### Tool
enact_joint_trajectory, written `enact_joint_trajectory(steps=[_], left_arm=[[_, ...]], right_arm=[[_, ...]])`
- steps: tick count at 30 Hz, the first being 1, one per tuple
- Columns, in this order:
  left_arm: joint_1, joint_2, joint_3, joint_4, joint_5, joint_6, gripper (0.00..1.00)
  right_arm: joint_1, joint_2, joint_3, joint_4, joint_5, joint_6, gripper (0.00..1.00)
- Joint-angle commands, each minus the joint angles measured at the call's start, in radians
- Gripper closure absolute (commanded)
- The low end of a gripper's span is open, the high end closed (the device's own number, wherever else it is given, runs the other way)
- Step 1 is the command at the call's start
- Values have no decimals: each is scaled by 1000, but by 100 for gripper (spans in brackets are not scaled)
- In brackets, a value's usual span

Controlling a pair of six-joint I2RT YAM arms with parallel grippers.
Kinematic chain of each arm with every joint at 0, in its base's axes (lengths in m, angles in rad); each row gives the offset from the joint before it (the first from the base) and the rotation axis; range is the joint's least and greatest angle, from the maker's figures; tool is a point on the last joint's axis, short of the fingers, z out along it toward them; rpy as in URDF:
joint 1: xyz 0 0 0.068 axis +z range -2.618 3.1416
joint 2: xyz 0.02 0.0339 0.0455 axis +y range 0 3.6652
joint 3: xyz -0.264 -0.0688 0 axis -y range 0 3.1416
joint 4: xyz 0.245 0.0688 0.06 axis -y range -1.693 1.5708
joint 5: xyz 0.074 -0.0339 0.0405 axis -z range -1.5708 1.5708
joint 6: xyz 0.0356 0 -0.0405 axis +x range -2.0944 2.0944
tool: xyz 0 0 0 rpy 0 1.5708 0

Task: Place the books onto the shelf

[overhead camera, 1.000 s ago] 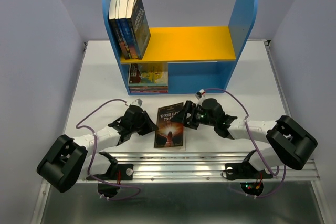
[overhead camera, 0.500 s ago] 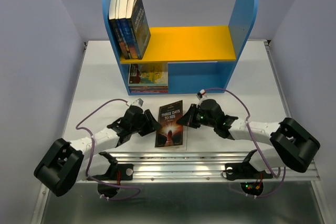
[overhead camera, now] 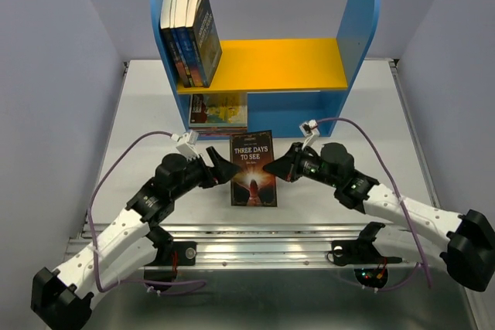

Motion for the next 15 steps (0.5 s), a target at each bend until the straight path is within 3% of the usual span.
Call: enact_joint_trajectory(steps=[1, 7, 12, 15], left_arm=[[2, -110, 56, -3, 90, 100, 1], [3, -165, 96, -2, 164, 134, 1], [2, -187, 56, 182, 346, 89, 1], [3, -202, 56, 267, 380, 80, 1]], right_arm=[[11, -90, 115, 27, -109, -99, 99], [11, -206, 218, -110, -152, -151, 99], [11, -225, 264, -116, -229, -122, 99], [11, -223, 284, -115, -255, -108, 99]])
